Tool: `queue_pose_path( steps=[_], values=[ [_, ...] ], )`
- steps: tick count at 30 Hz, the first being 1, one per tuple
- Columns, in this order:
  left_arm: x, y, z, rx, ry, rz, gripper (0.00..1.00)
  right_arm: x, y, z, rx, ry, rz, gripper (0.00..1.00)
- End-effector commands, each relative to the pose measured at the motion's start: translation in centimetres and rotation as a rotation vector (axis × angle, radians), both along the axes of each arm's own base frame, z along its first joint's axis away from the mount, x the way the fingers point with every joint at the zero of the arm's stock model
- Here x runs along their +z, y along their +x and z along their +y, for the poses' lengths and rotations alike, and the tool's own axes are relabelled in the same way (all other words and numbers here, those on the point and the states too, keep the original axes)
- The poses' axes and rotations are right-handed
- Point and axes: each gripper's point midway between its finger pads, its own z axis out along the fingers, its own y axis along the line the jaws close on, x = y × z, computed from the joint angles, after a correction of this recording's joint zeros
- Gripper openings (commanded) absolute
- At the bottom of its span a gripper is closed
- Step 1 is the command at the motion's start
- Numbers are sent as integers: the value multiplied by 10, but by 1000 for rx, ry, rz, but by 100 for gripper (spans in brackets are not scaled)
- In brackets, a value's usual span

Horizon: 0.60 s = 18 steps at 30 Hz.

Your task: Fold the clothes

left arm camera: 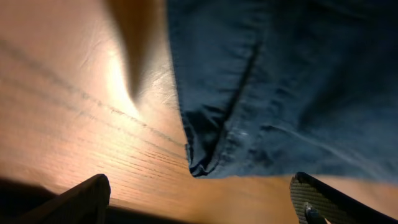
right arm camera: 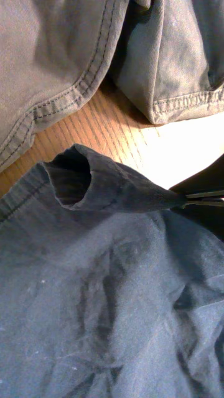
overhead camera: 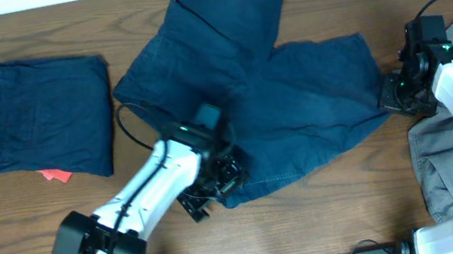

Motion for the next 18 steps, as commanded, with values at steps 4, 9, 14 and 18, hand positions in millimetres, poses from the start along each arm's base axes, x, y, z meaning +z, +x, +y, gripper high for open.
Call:
queue_pose_path(
  steps=[4,9,14,18],
  values=[
    [-5,-9,-3,338,158,-21,93,0,1,1,-11,-4,-1,1],
    [-16,-2,-13,437,144,-85,93,0,0,1,-11,-3,3,1],
    [-26,8,-22,489,85,-125,80,0,-1,1,-11,-3,6,1],
    [-32,17,-15,496,105,-192,62,0,-1,1,-11,-3,7,1]
  ],
)
